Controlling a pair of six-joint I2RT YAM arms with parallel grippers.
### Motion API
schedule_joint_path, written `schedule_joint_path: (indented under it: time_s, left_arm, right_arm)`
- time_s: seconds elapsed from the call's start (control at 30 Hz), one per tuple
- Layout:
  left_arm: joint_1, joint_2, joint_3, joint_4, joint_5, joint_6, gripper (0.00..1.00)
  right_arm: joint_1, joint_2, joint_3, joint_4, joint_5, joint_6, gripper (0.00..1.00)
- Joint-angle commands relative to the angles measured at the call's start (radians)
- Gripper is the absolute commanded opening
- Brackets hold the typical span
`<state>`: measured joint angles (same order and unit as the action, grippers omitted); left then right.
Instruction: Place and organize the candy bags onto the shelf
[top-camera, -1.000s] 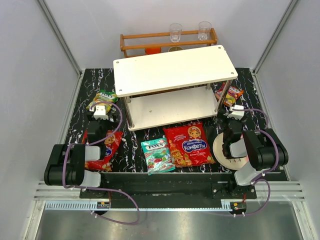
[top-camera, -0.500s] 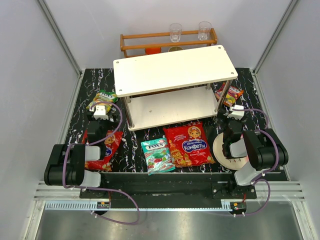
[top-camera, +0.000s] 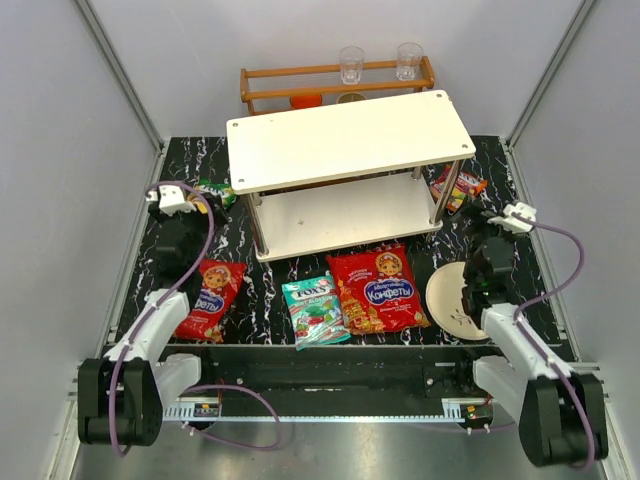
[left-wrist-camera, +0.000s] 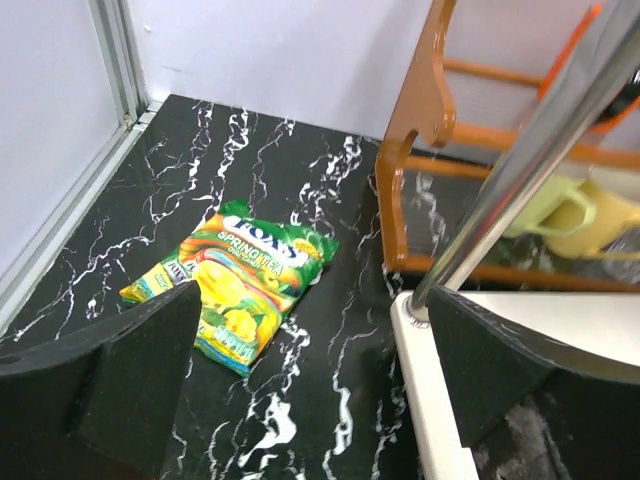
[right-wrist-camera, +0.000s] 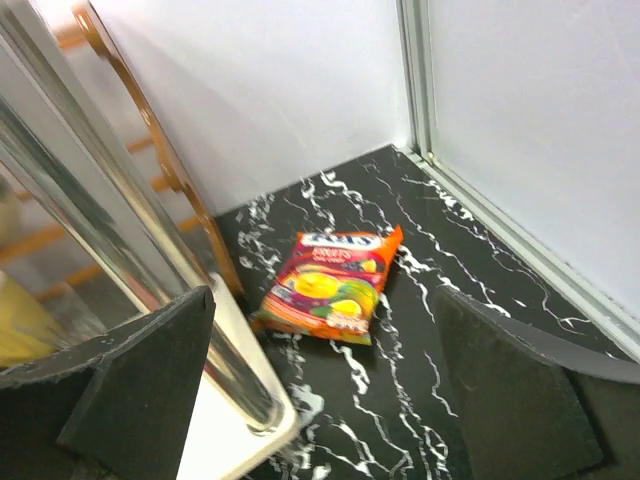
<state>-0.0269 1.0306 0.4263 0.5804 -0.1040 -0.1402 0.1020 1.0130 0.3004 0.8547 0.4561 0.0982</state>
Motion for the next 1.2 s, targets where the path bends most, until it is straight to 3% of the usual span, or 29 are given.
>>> schedule_joint_path:
  time_s: [0.0,0.07,0.27,0.33,0.43,0.53,0.67,0.83,1.03,1.17]
  left_arm:
    - [-0.019,-0.04,0.081,-0.279,-0.085,-0.218,0.99]
    - [-0.019,-0.047,0.104,-0.361,-0.045,-0.269,0.99]
    - [-0.019,-0.133,0.106,-0.557,0.064,-0.492,0.99]
    - [-0.018,-0.153,0.075,-0.544,0.137,-0.507,0.99]
    - [-0.018,-0.228,-0.009,-0.493,0.207,-0.597,0.99]
    - [-0.018,-0.358,-0.122,-0.476,0.21,-0.703,0.99]
    - [-0.019,-0.533,-0.166,-0.578,0.221,-0.668,0.99]
    - [-0.059,-0.636,-0.182,-0.674,0.236,-0.662,0.99]
    - [-0.378,-0.681,-0.208,-0.697,-0.015,-0.693,0.99]
    - [-0.688,-0.644,-0.231,-0.673,-0.273,-0.765,0.99]
  right_arm:
    - [-0.004,-0.176,0.101,-0.492,0.064,0.169,1.0]
    - [-0.001,-0.226,0.12,-0.619,0.076,0.253,1.0]
    - [-0.002,-0.32,0.167,-0.865,-0.077,0.363,1.0]
    - [-0.002,-0.335,0.164,-0.914,-0.094,0.469,1.0]
    - [-0.001,-0.372,0.143,-0.931,-0.216,0.471,1.0]
    - [-0.002,-0.425,0.125,-0.951,-0.246,0.466,1.0]
    - [-0.002,-0.45,0.128,-1.002,-0.287,0.449,1.0]
    - [-0.002,-0.335,0.146,-1.065,-0.378,0.471,0.97]
    - [-0.002,-0.275,0.112,-1.043,-0.494,0.517,0.94]
    - [-0.002,-0.3,0.105,-1.059,-0.543,0.525,0.92]
